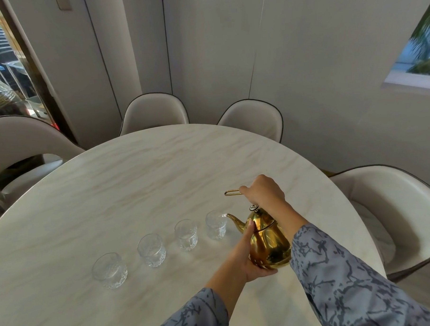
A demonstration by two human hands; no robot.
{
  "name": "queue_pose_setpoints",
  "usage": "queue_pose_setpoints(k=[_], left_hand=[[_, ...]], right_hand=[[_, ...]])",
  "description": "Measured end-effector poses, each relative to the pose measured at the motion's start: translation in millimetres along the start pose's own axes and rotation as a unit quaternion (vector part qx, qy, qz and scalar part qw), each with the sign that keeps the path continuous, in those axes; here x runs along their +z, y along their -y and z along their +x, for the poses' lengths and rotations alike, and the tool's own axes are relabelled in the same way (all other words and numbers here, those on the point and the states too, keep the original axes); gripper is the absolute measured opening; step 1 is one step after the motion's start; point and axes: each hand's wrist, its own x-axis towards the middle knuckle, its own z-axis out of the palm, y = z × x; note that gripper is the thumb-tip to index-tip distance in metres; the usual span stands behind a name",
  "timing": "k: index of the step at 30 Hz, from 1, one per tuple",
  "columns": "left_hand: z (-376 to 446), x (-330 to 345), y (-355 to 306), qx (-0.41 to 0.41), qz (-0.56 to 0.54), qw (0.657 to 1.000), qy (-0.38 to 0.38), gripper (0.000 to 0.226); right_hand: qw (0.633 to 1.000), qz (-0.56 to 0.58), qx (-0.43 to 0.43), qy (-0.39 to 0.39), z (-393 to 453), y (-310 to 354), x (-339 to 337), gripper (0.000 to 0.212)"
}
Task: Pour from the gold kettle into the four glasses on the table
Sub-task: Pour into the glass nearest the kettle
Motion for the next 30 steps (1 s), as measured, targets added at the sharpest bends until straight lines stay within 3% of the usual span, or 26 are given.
queue_pose_setpoints(k=[30], left_hand=[[0,5,3,-0.01,-0.008,1.0,0.02,0.109]], right_hand=[[0.999,-0.031,-0.016,0.011,-8,11,-17,0.034]])
